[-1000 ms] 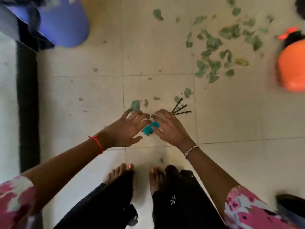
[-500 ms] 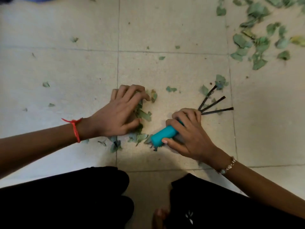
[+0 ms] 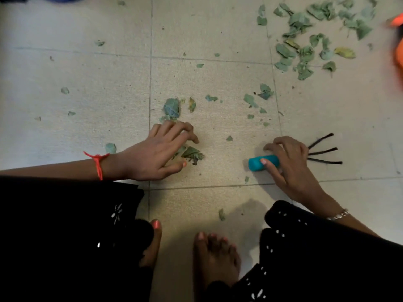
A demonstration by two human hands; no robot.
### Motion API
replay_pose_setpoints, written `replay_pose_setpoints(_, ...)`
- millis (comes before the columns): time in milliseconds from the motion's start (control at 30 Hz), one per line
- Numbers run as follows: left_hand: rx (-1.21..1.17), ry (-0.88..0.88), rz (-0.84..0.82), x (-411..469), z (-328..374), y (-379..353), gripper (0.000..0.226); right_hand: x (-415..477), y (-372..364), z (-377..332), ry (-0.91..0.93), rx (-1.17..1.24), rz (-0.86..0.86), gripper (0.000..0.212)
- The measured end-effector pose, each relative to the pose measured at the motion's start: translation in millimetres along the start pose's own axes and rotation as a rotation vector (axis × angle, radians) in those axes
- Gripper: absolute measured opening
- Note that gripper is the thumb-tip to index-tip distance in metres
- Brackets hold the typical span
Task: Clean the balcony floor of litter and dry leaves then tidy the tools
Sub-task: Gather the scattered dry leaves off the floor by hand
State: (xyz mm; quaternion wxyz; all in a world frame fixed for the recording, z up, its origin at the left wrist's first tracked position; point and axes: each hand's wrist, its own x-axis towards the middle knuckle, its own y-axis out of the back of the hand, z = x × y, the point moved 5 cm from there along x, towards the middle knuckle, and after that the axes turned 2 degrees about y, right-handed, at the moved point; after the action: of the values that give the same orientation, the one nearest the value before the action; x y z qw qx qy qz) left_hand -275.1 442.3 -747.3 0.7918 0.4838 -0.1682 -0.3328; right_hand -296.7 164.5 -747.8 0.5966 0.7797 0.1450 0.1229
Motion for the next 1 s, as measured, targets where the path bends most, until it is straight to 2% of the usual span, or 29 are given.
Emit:
replay_pose_setpoints(67,-0.007,0.016,0.019,-0.9,1.1,3.1,0.045,-10.3,5.1,-12.6,0.004,0.084,0.016,0.046)
replay_pose_setpoints(167,-0.032,0.045,0.048,-5.5,-0.2,4.5,0.047,-31.8,-4.2,-51.8,0.014,0.196,-0.079,0.061)
replay_pose_setpoints(300,-0.032,0.085,0.057,-10.2,-7.5,-4.4,0.05,-56.7,-44.8,-87.3,0.043,-0.048,-0.202,0.098)
replay_pose_setpoints(400,-0.028,0.113,0.085,-11.1,-15.9,-3.4,0.05,-58.8,-67.0,-90.2,-0.089,-0.156,-0.253,0.109)
replay_pose_setpoints(533,-0.062,0.202,0.145,-15.7,-26.4,4.2,0.052,-34.7,-73.7,-95.7,-0.248,-0.131,-0.221,0.095)
replay_pose_setpoints(667,-0.061,0.251,0.15,-28.1,-36.5,1.5,0.05,4.6,-79.8,-109.7,-0.089,-0.16,-0.226,0.084)
replay_pose_setpoints(867,-0.068,0.325,0.232,-37.8,-49.6,2.1,0.047,72.4,-75.0,-119.0,0.078,-0.064,-0.143,0.081)
replay_pose_setpoints(1000,-0.05,0.341,0.271,-33.3,-51.6,5.3,0.045,114.3,-64.2,-115.8,0.017,0.168,-0.107,0.083)
